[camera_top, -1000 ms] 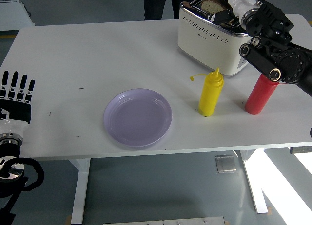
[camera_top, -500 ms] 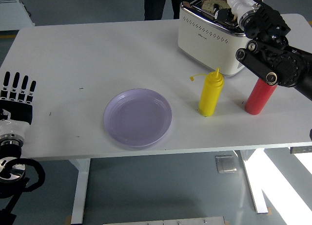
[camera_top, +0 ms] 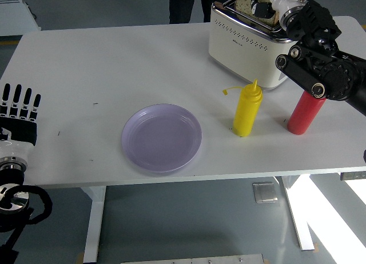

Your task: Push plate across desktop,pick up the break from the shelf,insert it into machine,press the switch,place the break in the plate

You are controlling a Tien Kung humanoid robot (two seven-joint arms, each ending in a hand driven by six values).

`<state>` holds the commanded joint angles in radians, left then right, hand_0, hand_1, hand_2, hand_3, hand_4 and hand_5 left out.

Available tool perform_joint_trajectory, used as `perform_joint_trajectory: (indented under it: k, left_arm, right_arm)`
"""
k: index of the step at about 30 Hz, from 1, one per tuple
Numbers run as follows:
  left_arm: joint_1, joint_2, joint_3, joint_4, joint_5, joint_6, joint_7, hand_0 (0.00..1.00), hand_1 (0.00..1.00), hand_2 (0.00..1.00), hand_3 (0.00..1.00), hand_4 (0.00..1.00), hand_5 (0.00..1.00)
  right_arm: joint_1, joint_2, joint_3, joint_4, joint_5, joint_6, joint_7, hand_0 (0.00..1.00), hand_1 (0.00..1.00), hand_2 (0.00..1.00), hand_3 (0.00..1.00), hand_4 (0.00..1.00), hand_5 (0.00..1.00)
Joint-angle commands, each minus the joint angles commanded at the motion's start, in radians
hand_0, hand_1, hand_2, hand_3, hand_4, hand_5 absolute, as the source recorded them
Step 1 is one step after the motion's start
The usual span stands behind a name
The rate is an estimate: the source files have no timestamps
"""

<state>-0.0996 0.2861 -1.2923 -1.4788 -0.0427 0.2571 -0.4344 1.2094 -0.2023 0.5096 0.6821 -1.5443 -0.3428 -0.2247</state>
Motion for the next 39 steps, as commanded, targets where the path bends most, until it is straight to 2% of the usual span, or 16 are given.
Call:
perform_joint_trajectory:
  k: [1, 13, 14, 19, 20, 21, 26, 31, 32, 39]
  left_arm:
    - [0.000, 0.000, 0.000, 0.000, 0.000, 0.000, 0.000, 0.747, 0.679, 0.635, 0.614, 0.676, 0.899]
    - [0.000, -0.002, -0.004, -0.001, -0.003, 0.000, -0.007, 0.746, 0.678, 0.634, 0.615, 0.676, 0.904]
    - [0.000, -0.002, -0.004, -0.001, -0.003, 0.000, -0.007, 0.747, 0.679, 0.636, 0.615, 0.677, 0.906]
    - [0.002, -0.003, -0.006, -0.001, -0.004, 0.000, -0.009, 0.747, 0.679, 0.636, 0.615, 0.677, 0.906]
    - [0.002, -0.003, -0.007, -0.002, -0.004, 0.000, -0.009, 0.748, 0.681, 0.638, 0.617, 0.678, 0.909]
    - [0.002, -0.004, -0.008, -0.002, -0.004, 0.000, -0.009, 0.748, 0.681, 0.638, 0.617, 0.678, 0.909]
    - [0.007, -0.004, -0.020, -0.008, -0.002, 0.001, -0.008, 0.748, 0.681, 0.638, 0.619, 0.680, 0.915]
    - [0.011, -0.005, -0.027, -0.010, -0.001, 0.001, -0.008, 0.748, 0.681, 0.638, 0.619, 0.680, 0.915]
    - [0.012, -0.005, -0.027, -0.011, -0.001, 0.002, -0.008, 0.748, 0.682, 0.640, 0.619, 0.680, 0.926]
    - [0.019, -0.007, -0.035, -0.013, 0.001, 0.001, -0.008, 0.749, 0.684, 0.641, 0.621, 0.681, 0.928]
  right_arm:
    - [0.001, -0.002, 0.003, 0.002, 0.000, -0.010, 0.001, 0.352, 0.433, 0.476, 0.539, 0.243, 0.002]
    - [0.007, -0.017, 0.045, 0.034, 0.025, -0.124, 0.048, 0.337, 0.428, 0.462, 0.531, 0.232, 0.002]
    - [0.007, -0.018, 0.049, 0.037, 0.027, -0.132, 0.051, 0.384, 0.417, 0.439, 0.509, 0.129, 0.002]
    - [0.006, -0.029, 0.085, 0.065, 0.014, -0.172, 0.063, 0.384, 0.417, 0.439, 0.509, 0.129, 0.002]
    - [0.004, -0.033, 0.097, 0.076, 0.005, -0.175, 0.062, 0.382, 0.398, 0.428, 0.506, 0.067, 0.002]
    - [0.001, -0.037, 0.113, 0.089, -0.005, -0.177, 0.060, 0.382, 0.398, 0.428, 0.506, 0.067, 0.002]
    - [-0.022, -0.070, 0.202, 0.181, -0.068, -0.162, 0.034, 0.369, 0.380, 0.418, 0.507, 0.088, 0.002]
    - [-0.043, -0.109, 0.281, 0.289, -0.098, -0.124, -0.009, 0.369, 0.380, 0.418, 0.507, 0.088, 0.002]
    - [-0.049, -0.120, 0.294, 0.314, -0.096, -0.112, -0.022, 0.351, 0.373, 0.410, 0.507, 0.121, 0.002]
    - [-0.085, -0.195, 0.331, 0.498, -0.005, -0.028, -0.113, 0.346, 0.371, 0.409, 0.507, 0.124, 0.002]
